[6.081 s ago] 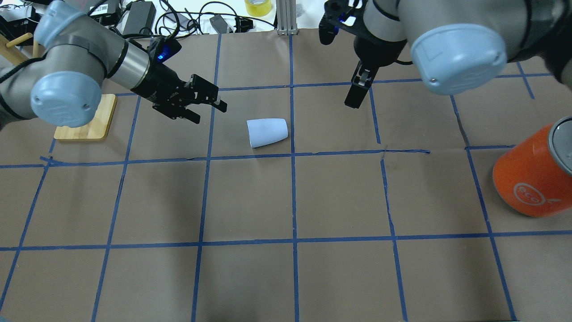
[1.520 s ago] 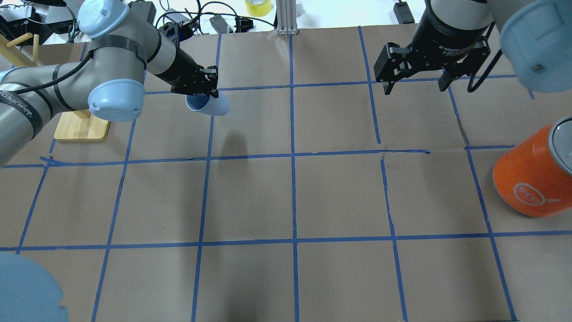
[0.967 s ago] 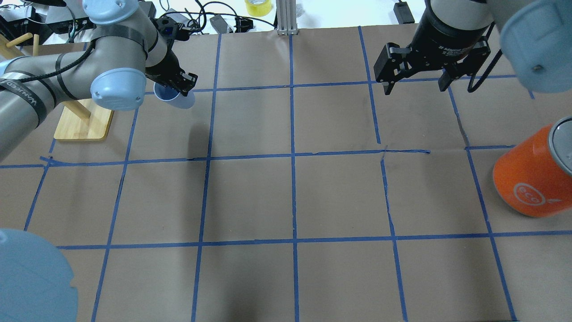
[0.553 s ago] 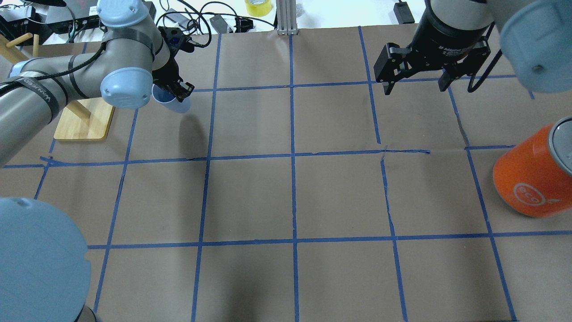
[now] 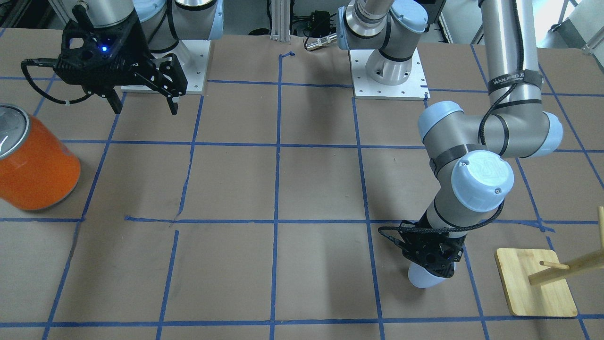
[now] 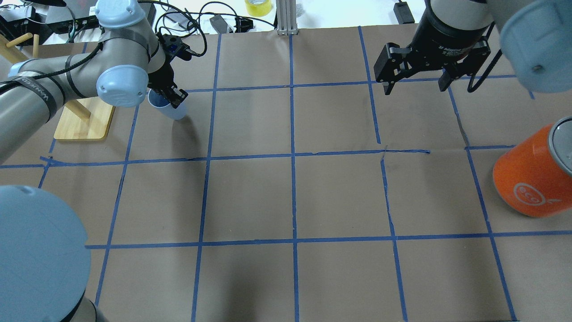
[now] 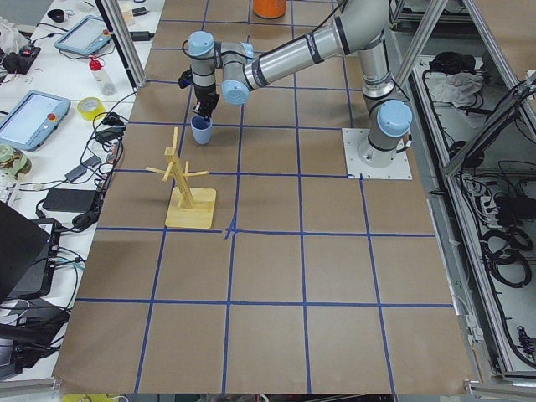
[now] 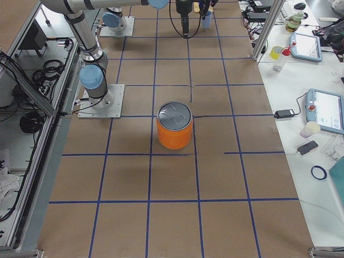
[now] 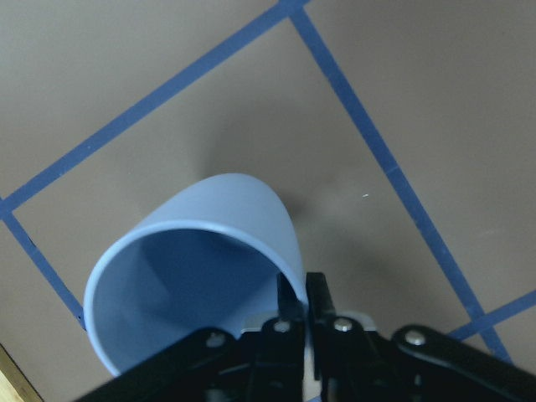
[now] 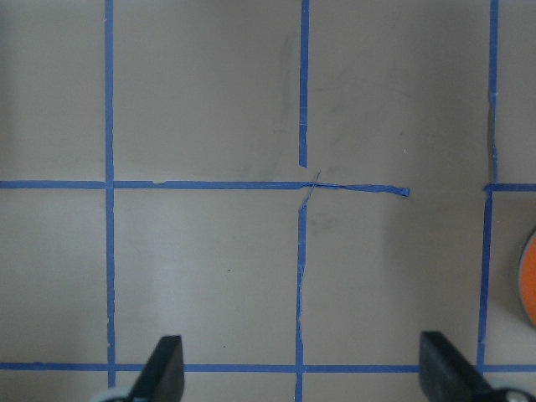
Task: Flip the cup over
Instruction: 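Lift and rotate the cup with the left gripper to stand upright, then open the left gripper to release the upright cup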
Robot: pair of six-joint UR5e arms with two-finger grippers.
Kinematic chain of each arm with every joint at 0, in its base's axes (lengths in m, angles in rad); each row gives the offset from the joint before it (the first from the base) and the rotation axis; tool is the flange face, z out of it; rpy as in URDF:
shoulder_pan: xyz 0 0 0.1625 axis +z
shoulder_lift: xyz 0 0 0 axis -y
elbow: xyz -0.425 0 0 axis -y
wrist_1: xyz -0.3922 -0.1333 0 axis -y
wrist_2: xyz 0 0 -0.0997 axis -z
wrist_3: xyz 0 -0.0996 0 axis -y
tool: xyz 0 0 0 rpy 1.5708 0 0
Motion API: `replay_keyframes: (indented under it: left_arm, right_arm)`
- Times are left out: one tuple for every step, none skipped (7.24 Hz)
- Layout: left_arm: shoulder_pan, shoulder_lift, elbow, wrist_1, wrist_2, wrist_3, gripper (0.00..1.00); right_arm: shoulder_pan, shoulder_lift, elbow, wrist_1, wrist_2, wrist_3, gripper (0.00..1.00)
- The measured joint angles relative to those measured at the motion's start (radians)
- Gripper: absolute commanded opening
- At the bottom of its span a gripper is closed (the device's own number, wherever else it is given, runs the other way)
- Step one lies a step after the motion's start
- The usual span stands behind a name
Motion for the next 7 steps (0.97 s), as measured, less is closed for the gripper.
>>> replay_keyframes:
  left_arm:
    - [0.001, 0.000, -0.004, 0.000, 0.001, -0.007, 0.79]
    - [0.002, 0.000, -0.008, 0.000, 0.000, -0.029, 0.93]
    - [0.002, 0.004, -0.010, -0.001, -0.002, -0.051, 0.98]
    - [0.002, 0.013, -0.009, -0.008, -0.001, -0.061, 1.00]
    - [0.002, 0.029, -0.004, -0.037, 0.001, -0.065, 1.00]
    - [0.000, 0.057, 0.003, -0.089, 0.002, -0.079, 1.00]
    - [-0.006, 0.101, 0.006, -0.153, 0.002, -0.134, 1.00]
  right_arm:
    - [0.000, 0.000, 0.000, 0.000, 0.000, 0.000, 1.00]
    - [0.000, 0.000, 0.001, 0.001, -0.001, 0.000, 1.00]
    - [0.000, 0.000, 0.001, 0.001, -0.001, 0.000, 1.00]
    - [0.000, 0.000, 0.001, 0.001, -0.002, 0.000, 1.00]
    - [0.000, 0.000, 0.001, 0.002, -0.002, 0.000, 1.00]
    - [0.000, 0.000, 0.002, 0.002, -0.002, 0.000, 1.00]
    - [0.000, 0.000, 0.002, 0.001, -0.002, 0.000, 1.00]
